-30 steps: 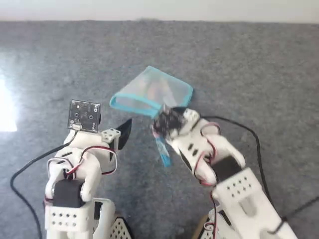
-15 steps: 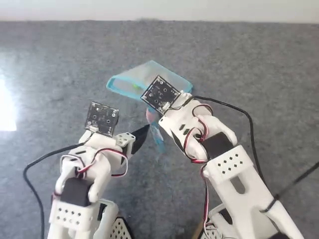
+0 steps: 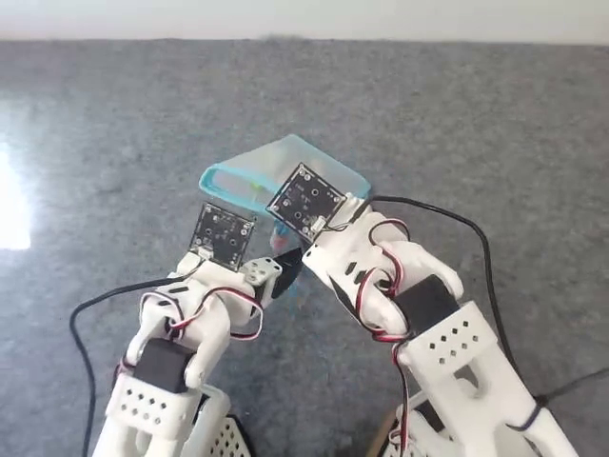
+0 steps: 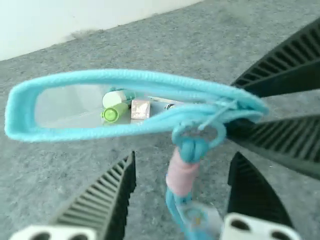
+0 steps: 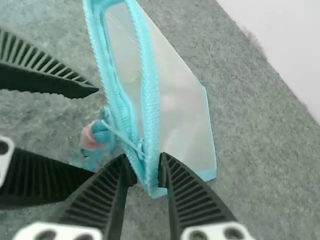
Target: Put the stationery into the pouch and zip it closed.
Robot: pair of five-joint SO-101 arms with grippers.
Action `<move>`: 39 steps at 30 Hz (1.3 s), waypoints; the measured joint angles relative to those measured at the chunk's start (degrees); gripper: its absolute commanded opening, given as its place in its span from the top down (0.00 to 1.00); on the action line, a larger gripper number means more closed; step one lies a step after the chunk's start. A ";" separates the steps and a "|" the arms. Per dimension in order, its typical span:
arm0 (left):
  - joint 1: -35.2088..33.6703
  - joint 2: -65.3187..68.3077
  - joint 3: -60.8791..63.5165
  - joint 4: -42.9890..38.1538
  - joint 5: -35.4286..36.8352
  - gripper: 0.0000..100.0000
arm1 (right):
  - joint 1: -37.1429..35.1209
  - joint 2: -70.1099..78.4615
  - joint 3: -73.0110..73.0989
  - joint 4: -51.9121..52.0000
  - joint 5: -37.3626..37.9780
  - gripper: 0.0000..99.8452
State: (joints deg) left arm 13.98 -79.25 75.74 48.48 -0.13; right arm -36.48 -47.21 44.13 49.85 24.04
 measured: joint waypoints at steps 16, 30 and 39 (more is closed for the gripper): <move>0.97 0.00 1.67 -0.79 -4.13 0.99 | -0.09 -0.79 2.37 1.67 0.26 0.99; -7.56 0.09 1.76 -0.79 -4.48 0.99 | 4.57 -2.02 10.46 -4.92 3.96 0.99; -12.66 0.09 1.76 -0.79 -4.57 0.99 | 6.59 -2.02 11.16 -4.84 4.48 0.99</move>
State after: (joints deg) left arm 1.32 -79.16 77.49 47.69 -4.70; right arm -29.89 -49.23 55.30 45.01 28.53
